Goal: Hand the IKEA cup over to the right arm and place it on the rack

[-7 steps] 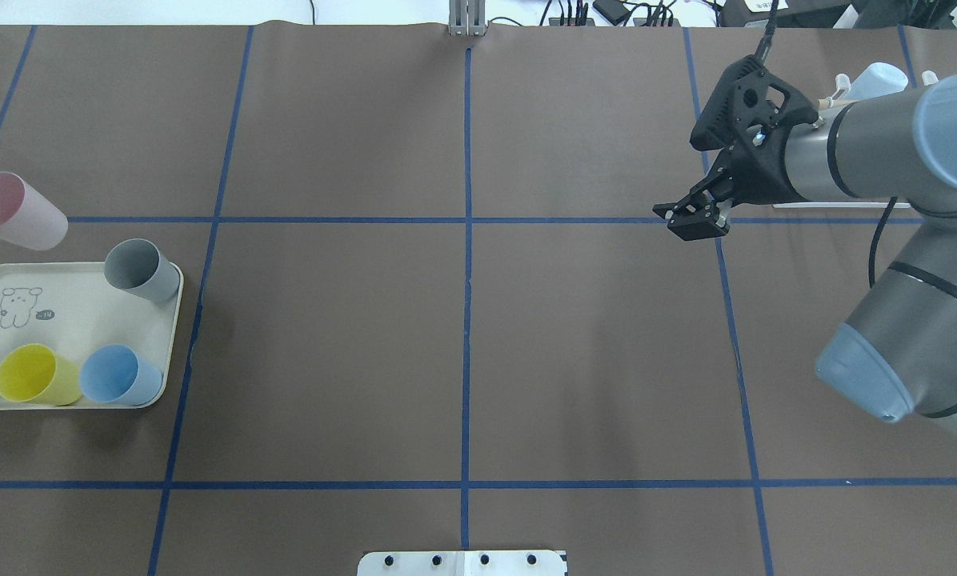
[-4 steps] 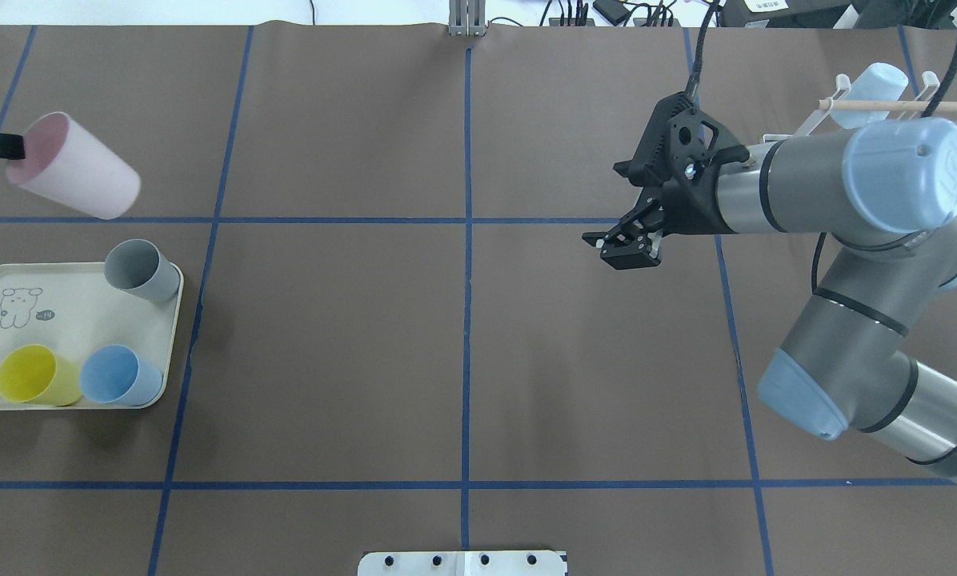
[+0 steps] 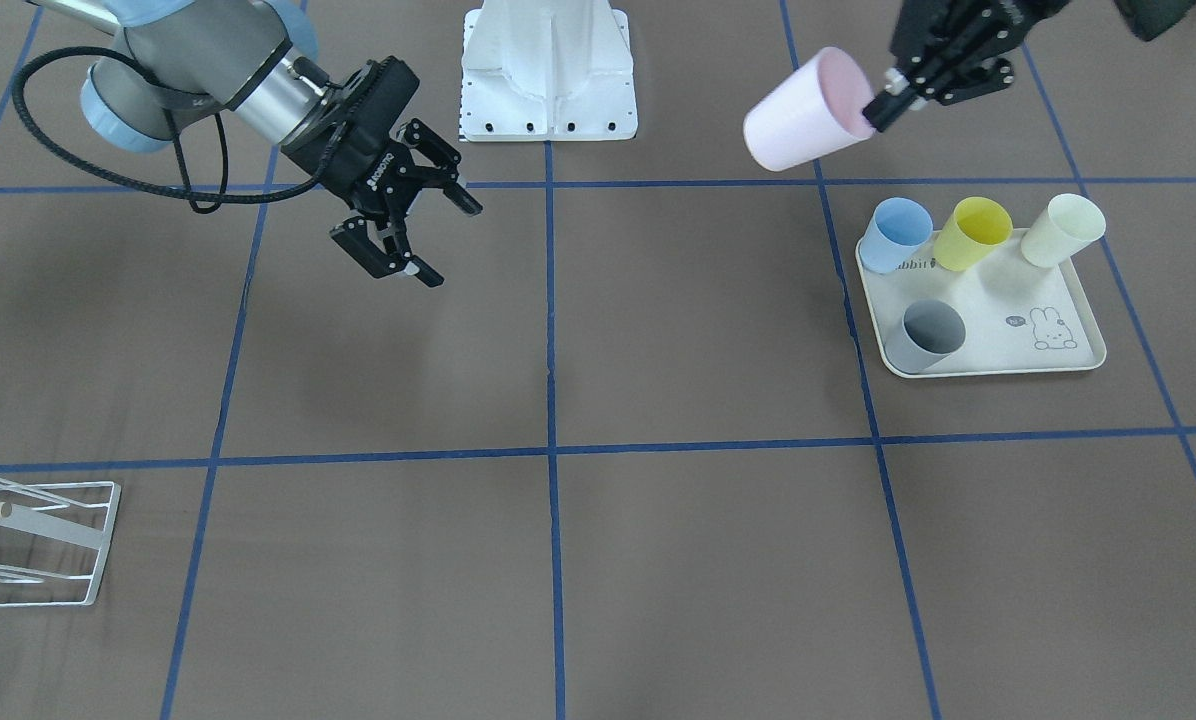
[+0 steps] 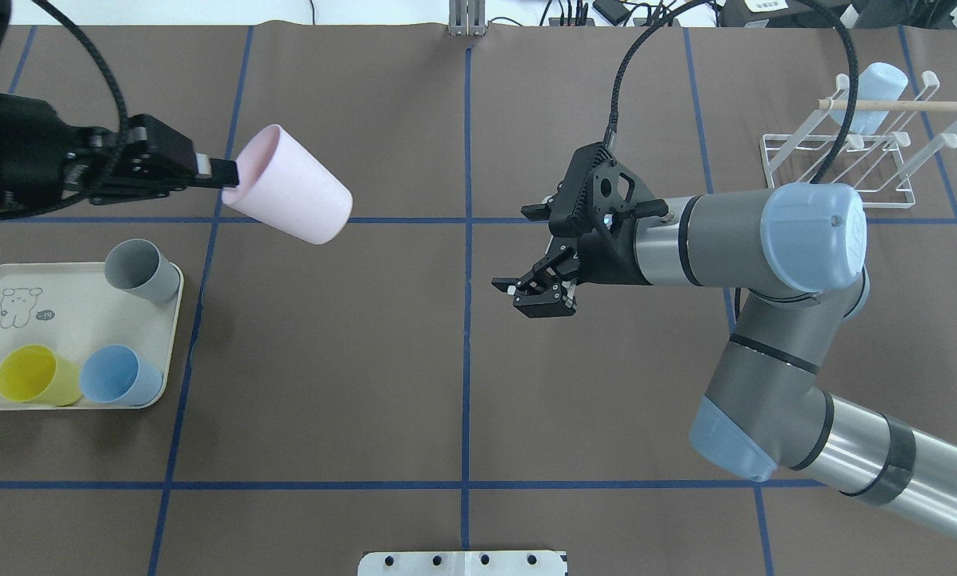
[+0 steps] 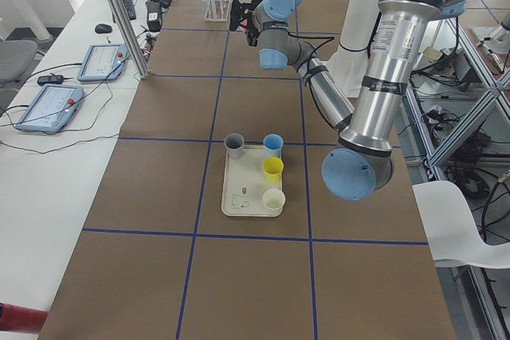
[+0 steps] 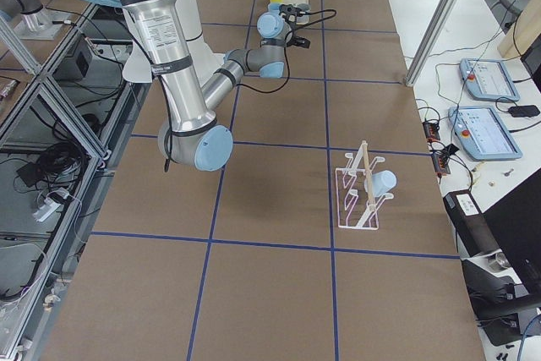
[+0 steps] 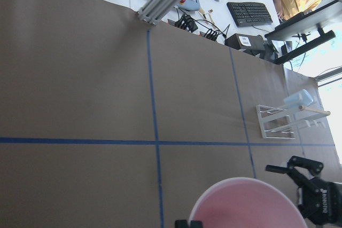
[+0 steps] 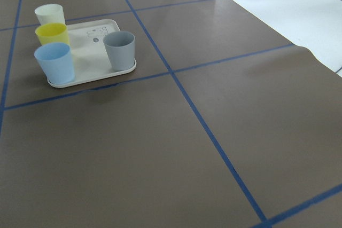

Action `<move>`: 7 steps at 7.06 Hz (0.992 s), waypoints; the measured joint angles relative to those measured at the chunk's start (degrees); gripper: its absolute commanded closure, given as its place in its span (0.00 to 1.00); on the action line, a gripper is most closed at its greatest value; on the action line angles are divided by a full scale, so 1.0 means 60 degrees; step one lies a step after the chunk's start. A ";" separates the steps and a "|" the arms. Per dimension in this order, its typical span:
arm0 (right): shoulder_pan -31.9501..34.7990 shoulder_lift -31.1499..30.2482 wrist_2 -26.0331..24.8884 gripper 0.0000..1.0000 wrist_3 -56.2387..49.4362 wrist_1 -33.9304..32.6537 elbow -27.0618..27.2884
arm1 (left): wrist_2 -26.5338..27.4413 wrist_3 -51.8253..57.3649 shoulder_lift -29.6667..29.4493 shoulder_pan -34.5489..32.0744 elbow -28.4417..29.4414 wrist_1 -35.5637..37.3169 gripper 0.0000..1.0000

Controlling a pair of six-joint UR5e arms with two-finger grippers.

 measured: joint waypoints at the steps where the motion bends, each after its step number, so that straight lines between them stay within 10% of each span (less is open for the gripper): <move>1: -0.0222 0.0083 -0.0267 0.02 0.0044 0.0445 -0.0037 | 0.0543 -0.0260 -0.0284 0.0631 0.0099 0.0008 1.00; 7: -0.1371 0.0146 -0.1738 0.02 0.0059 0.3153 -0.0680 | 0.1693 -0.0417 -0.0833 0.1781 0.0730 0.0003 1.00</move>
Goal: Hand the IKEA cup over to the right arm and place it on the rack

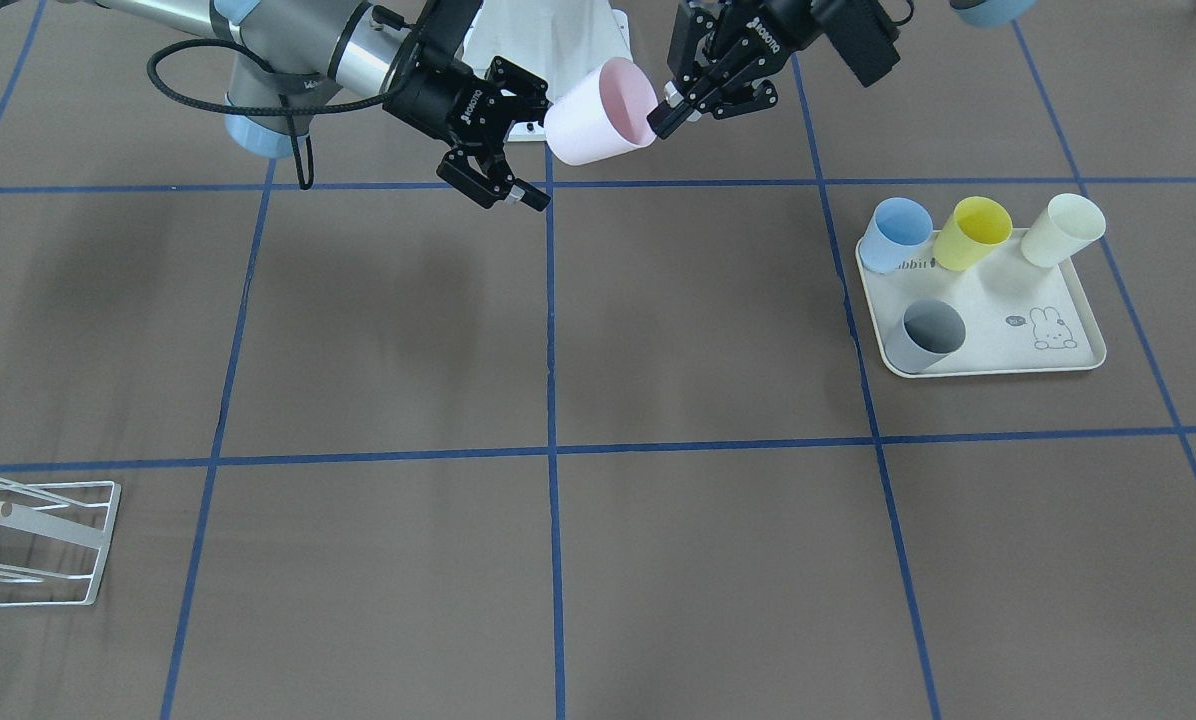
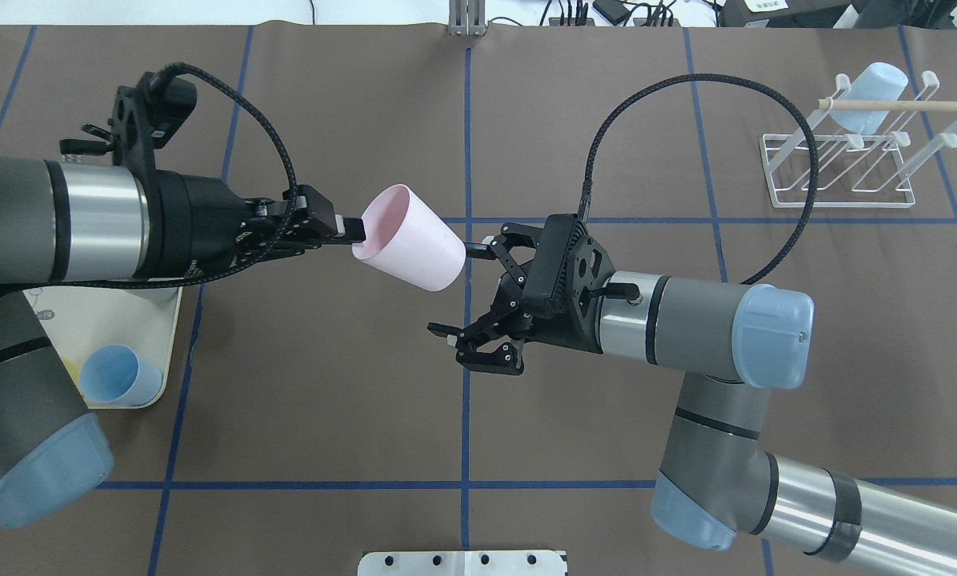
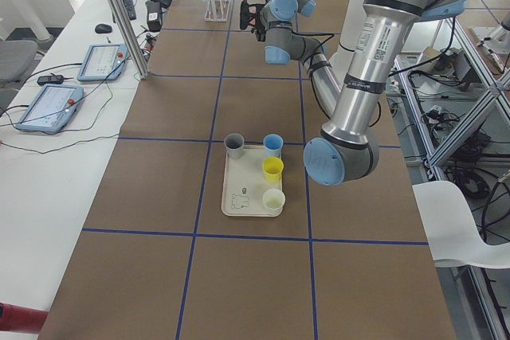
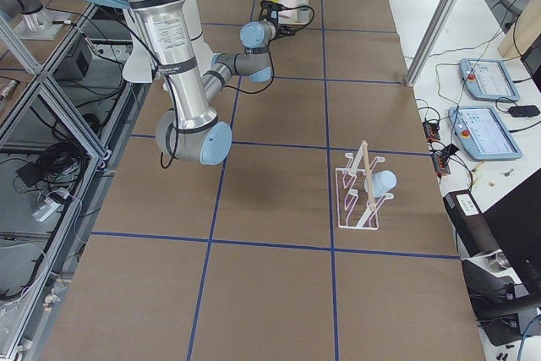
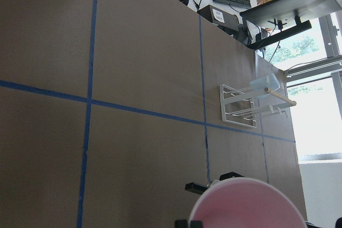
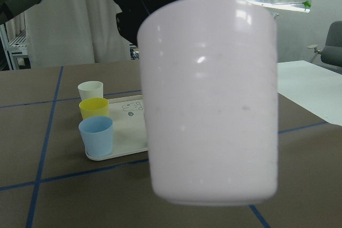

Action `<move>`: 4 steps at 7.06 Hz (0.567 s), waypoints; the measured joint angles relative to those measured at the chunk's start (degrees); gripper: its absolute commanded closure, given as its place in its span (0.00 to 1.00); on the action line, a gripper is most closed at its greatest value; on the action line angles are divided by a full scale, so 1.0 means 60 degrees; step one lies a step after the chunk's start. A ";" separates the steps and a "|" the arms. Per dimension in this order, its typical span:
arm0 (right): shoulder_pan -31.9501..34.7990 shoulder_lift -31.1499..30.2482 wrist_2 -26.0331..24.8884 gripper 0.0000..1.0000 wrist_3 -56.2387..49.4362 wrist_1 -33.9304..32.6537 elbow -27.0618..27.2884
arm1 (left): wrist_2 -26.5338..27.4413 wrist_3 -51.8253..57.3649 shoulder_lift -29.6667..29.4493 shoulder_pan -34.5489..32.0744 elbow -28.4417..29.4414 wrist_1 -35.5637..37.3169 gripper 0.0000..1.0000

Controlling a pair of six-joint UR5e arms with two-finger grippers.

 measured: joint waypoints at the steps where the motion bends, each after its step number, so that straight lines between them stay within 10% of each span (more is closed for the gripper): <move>1: -0.0014 0.0000 -0.0015 0.02 0.0006 0.0084 -0.0001 | 0.0140 0.0000 -0.0062 0.0134 0.0108 -0.0003 1.00; 4: -0.0020 0.0000 -0.0031 0.02 0.0011 0.0129 -0.0003 | 0.0477 0.0000 -0.0078 0.0530 0.0202 -0.0004 1.00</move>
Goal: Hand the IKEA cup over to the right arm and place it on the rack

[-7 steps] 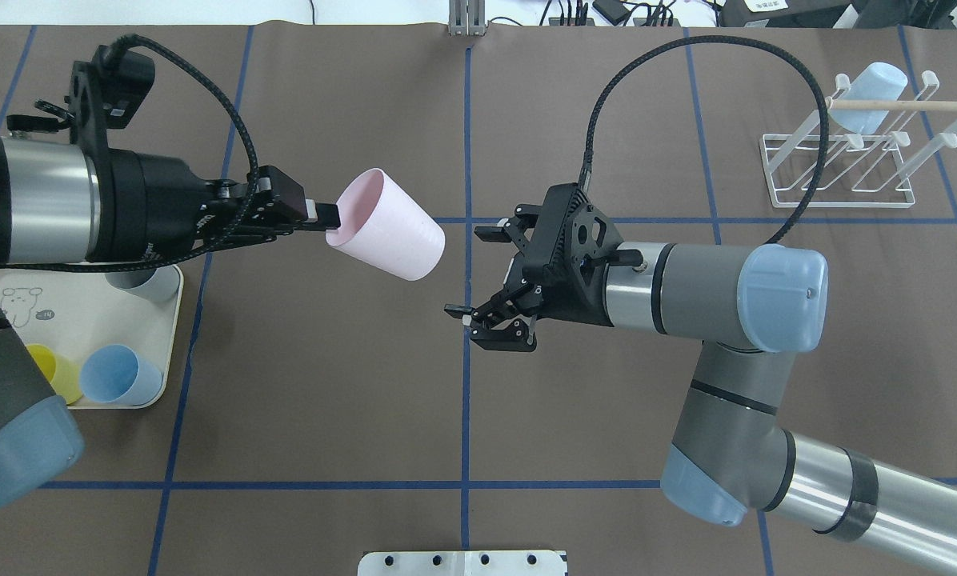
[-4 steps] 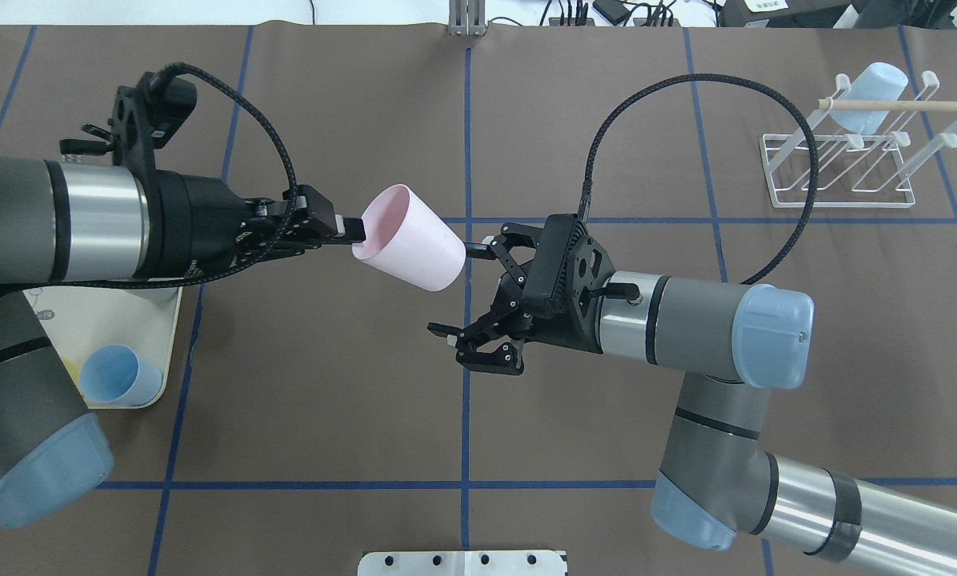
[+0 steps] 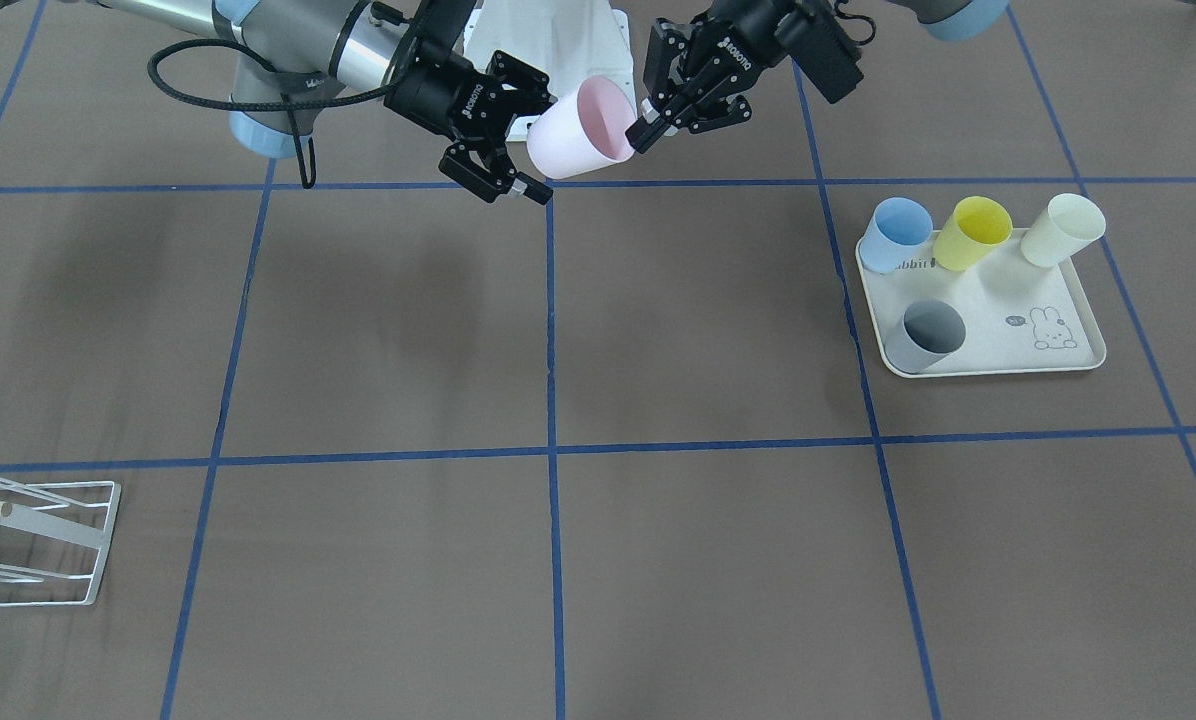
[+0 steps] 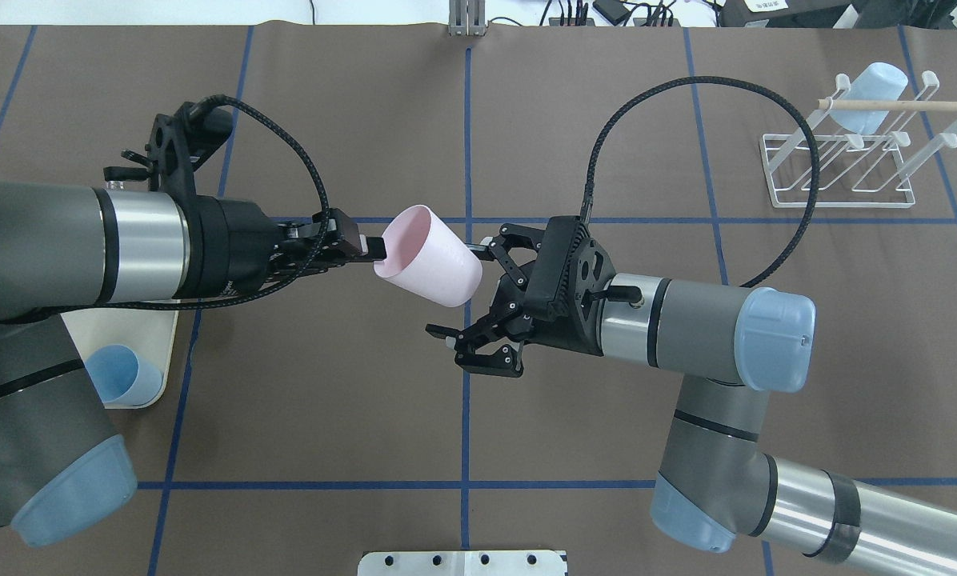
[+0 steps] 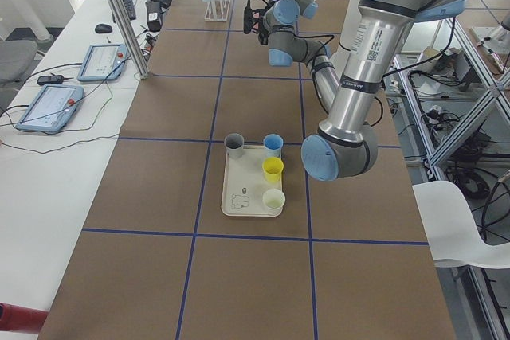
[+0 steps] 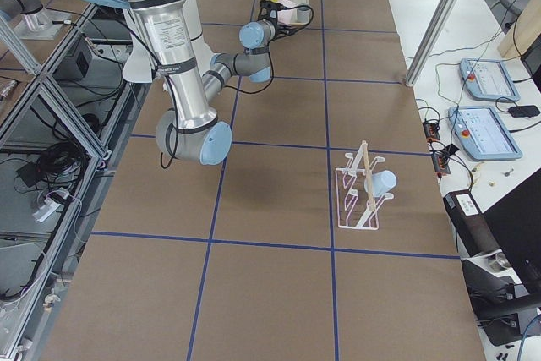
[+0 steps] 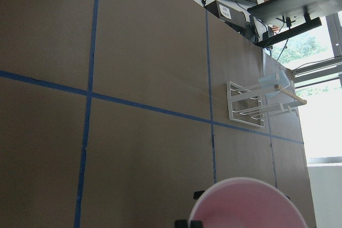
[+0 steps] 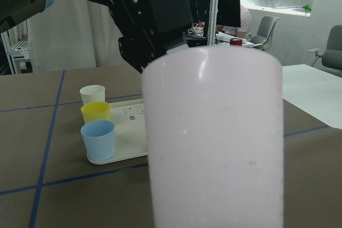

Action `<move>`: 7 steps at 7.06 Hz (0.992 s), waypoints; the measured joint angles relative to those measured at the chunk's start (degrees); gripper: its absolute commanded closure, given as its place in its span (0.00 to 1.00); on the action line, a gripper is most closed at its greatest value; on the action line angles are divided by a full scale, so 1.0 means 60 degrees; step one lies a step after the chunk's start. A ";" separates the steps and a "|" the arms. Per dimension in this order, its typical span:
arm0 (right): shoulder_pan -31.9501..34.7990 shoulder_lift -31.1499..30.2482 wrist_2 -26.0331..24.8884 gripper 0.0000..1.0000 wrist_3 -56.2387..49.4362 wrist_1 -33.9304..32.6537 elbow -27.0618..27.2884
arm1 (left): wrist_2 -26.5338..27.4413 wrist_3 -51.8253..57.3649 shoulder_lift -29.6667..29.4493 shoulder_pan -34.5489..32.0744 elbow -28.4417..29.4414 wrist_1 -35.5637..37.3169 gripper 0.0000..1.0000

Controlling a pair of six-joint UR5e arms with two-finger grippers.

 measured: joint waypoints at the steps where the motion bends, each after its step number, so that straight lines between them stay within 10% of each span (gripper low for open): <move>1: 0.0006 0.0000 -0.0003 0.02 0.0000 0.0001 0.0000 | 0.0162 0.0000 0.0001 0.0135 0.0066 0.0000 1.00; 2: 0.0011 0.0000 -0.0004 0.04 0.0000 0.0001 0.0000 | 0.0258 0.0000 0.0000 0.0208 0.0132 0.0000 1.00; 4: 0.0012 0.0000 -0.0005 0.43 0.0000 0.0002 0.0009 | 0.0306 0.0000 0.0009 0.0246 0.0173 -0.0010 1.00; 5: 0.0012 0.0000 -0.0005 0.64 0.0000 0.0002 0.0012 | 0.0308 0.0000 0.0015 0.0251 0.0177 -0.0013 0.77; 6: 0.0020 -0.0003 -0.0007 0.76 0.0000 -0.0001 0.0017 | 0.0281 0.0007 0.0014 0.0251 0.0177 -0.0012 0.01; 7: 0.0026 -0.0002 -0.0019 0.78 0.0001 0.0003 0.0025 | 0.0234 0.0028 0.0000 0.0251 0.0166 -0.0016 0.00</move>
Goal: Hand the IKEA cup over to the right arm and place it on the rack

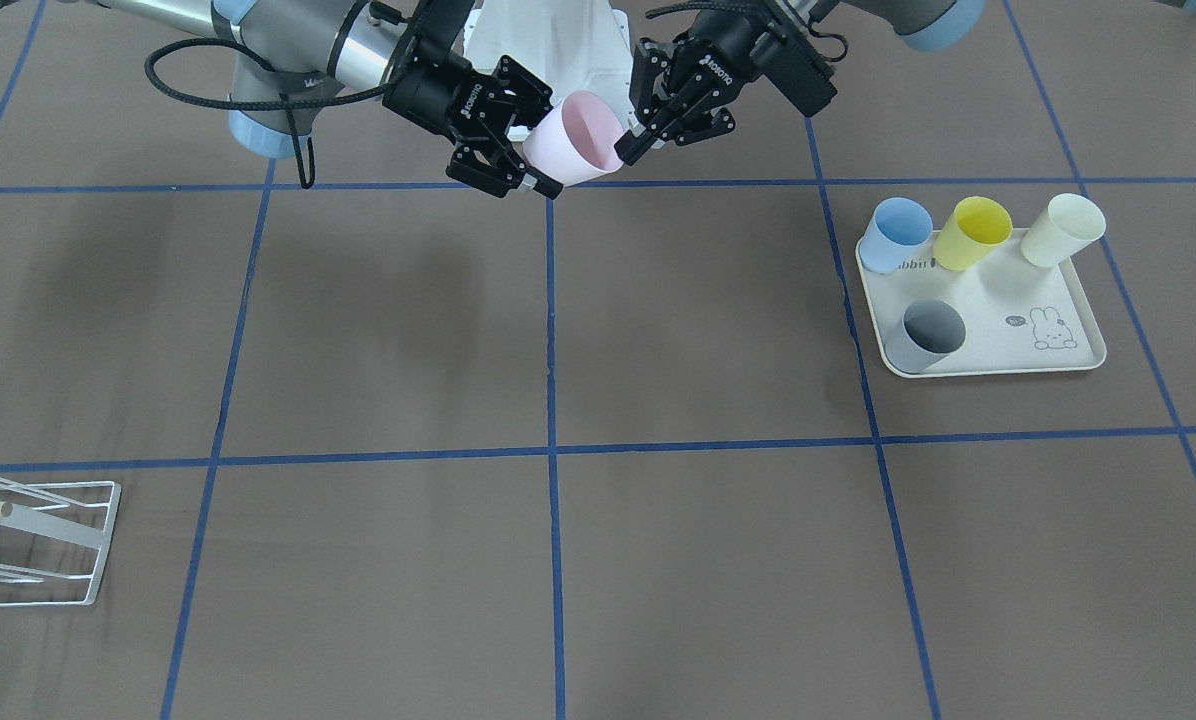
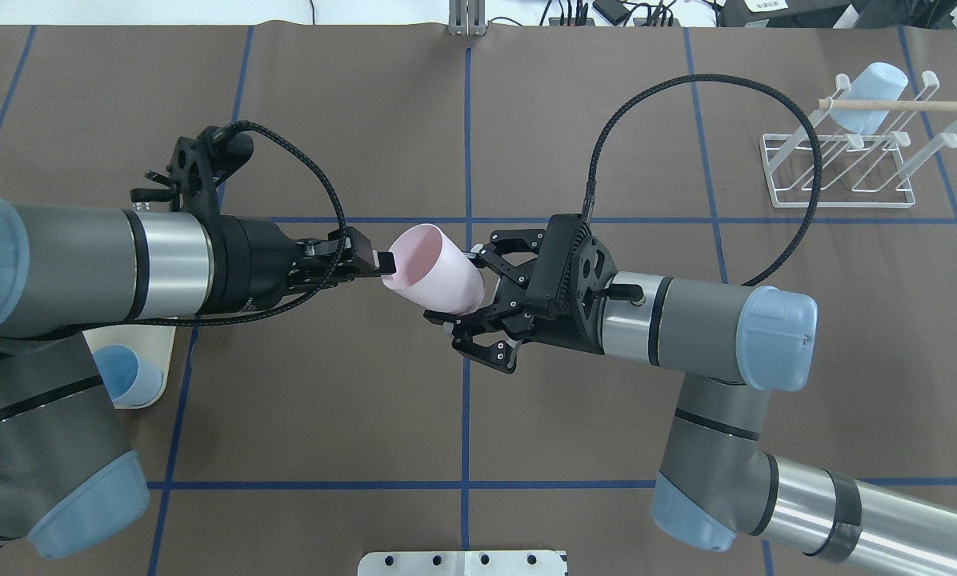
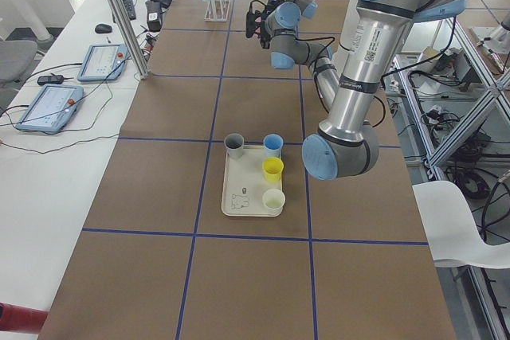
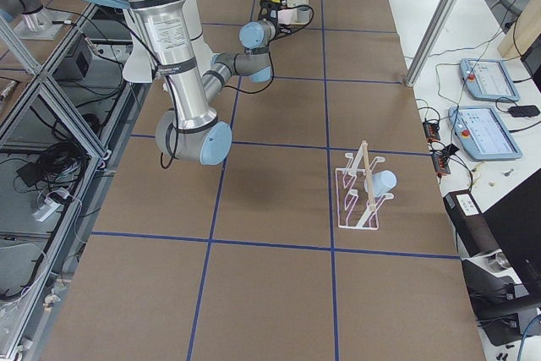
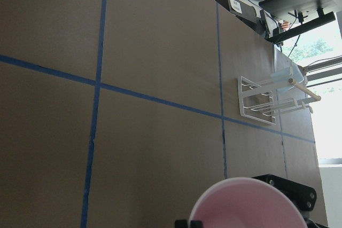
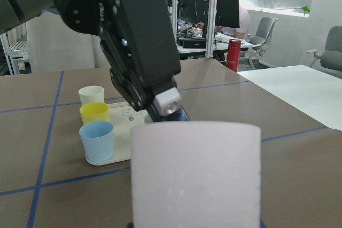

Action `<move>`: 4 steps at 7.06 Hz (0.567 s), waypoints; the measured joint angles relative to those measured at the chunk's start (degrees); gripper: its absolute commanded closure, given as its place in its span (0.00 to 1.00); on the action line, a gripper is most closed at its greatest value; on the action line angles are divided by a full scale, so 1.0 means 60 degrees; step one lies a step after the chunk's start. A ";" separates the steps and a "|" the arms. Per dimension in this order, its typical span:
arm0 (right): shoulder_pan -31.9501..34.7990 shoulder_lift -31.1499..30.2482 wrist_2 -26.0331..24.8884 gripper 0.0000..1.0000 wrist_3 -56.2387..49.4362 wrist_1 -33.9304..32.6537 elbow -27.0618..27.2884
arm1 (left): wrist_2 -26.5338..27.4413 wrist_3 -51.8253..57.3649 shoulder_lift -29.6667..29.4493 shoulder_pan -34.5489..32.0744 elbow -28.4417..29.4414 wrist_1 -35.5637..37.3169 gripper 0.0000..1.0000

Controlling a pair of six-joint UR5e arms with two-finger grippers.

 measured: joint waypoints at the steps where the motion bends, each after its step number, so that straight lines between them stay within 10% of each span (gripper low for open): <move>1: 0.0008 -0.0006 -0.0043 0.78 -0.0003 -0.0001 0.0002 | -0.0011 0.0026 0.0003 -0.0016 -0.0024 0.0004 0.00; 4: 0.0048 -0.0043 -0.0265 0.97 -0.0014 -0.0084 -0.0004 | -0.0177 0.0967 0.0304 -0.0457 -0.0265 0.0752 0.00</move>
